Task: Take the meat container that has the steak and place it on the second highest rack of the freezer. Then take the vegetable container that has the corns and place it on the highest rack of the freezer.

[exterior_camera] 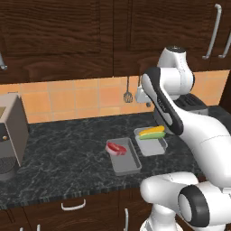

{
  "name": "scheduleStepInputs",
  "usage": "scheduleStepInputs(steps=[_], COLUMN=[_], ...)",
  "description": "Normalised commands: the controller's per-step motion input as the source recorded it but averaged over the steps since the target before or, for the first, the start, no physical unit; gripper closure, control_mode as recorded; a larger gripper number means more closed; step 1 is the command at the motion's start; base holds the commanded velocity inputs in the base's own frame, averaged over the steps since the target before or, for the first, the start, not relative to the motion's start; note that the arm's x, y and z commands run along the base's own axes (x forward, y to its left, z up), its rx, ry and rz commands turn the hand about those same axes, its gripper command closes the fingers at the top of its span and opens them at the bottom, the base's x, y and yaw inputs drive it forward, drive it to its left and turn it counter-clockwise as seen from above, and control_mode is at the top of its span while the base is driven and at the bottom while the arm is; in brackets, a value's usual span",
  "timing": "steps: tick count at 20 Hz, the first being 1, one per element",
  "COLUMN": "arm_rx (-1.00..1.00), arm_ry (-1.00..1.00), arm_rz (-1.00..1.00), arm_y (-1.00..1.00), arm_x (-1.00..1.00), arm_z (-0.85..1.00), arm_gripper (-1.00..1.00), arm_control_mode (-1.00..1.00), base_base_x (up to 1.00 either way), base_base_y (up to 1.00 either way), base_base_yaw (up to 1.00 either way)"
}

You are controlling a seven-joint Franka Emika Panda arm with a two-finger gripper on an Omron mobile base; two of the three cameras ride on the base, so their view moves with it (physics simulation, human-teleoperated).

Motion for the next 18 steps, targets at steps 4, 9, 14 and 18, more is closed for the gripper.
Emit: scheduleStepInputs(steps=[4, 9, 14, 18], arm_rx=[0.00, -0.03, 0.01, 0.15], arm_ry=[0.00, -0.08, -0.05, 0.00], arm_rz=[-0.04, -0.54, -0.73, -0.84], arm_y=[-0.04, 0.65, 0.48, 0.04], arm_x=[-0.35, -0.28, 0.03, -0.05], arm_z=[-0.05, -0.68, -0.80, -0.68], arm_gripper=[-1.00, -1.00, -1.00, -1.00], arm_control_mode=[-1.00, -1.00, -1.00, -1.00], base_base_x=[0.00, 0.00, 0.00, 0.00], base_base_y=[0.00, 0.00, 0.00, 0.00], base_base_yaw=[0.00, 0.00, 0.00, 0.00])
